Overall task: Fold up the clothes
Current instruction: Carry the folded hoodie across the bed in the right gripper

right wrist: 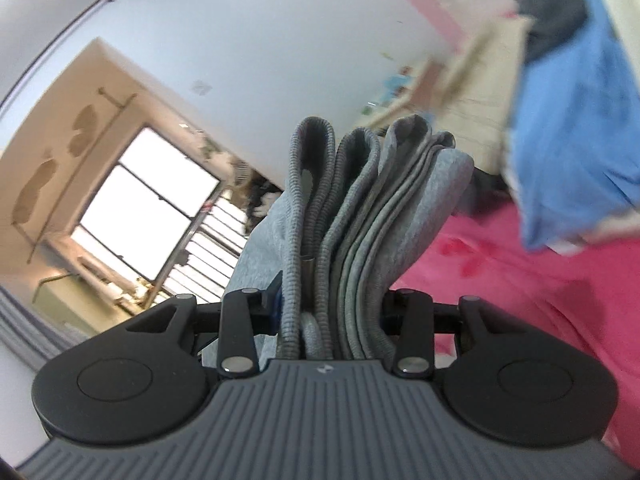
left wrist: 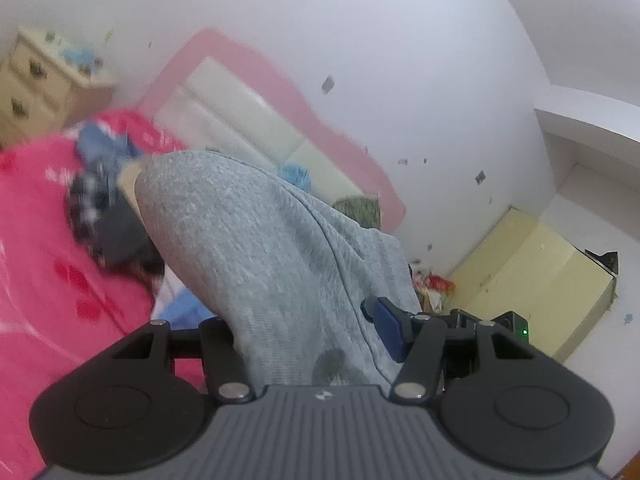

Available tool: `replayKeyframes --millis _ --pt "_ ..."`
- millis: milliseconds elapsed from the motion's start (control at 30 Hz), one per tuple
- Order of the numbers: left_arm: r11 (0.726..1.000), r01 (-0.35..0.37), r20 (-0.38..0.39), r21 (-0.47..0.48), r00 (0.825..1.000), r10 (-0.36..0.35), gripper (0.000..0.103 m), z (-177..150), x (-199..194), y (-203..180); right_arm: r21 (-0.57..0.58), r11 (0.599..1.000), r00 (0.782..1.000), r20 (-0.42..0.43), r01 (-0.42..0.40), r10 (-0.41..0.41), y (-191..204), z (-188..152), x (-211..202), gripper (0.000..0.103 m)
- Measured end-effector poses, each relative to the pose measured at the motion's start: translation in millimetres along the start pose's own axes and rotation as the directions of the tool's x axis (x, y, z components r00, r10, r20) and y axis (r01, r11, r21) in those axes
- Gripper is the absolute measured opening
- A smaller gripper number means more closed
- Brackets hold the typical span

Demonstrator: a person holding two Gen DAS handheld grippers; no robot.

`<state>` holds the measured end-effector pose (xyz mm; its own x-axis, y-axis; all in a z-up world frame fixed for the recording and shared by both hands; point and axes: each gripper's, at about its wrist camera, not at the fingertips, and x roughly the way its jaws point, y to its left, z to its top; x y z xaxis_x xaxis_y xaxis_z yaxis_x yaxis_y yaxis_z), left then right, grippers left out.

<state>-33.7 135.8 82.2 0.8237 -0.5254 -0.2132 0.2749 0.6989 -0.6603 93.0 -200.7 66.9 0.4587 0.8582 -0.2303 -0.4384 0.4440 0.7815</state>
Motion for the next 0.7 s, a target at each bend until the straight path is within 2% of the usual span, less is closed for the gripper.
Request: replayKeyframes --millis 200,400,567,700 --pt "0.999 0.003 0.085 0.034 0.996 -0.006 0.058 40 -37 -44 -0.071 0.996 0.997 0.038 -0.062 0.065 64 26 -1 0.038" --pt "0.999 0.022 0.158 0.049 0.987 -0.029 0.059 52 -78 -66 -0.135 0.985 0.993 0.049 -0.103 0.111 116 32 -1 0.038" --pt "0.998 -0.032 0.206 0.053 0.978 0.021 0.059 49 -135 -67 -0.135 0.978 0.987 0.002 -0.156 0.158 140 22 21 0.038" --pt "0.992 -0.125 0.241 0.007 0.963 0.120 0.059 28 -190 -54 -0.115 0.967 0.972 -0.100 -0.226 0.215 155 -6 56 0.038"
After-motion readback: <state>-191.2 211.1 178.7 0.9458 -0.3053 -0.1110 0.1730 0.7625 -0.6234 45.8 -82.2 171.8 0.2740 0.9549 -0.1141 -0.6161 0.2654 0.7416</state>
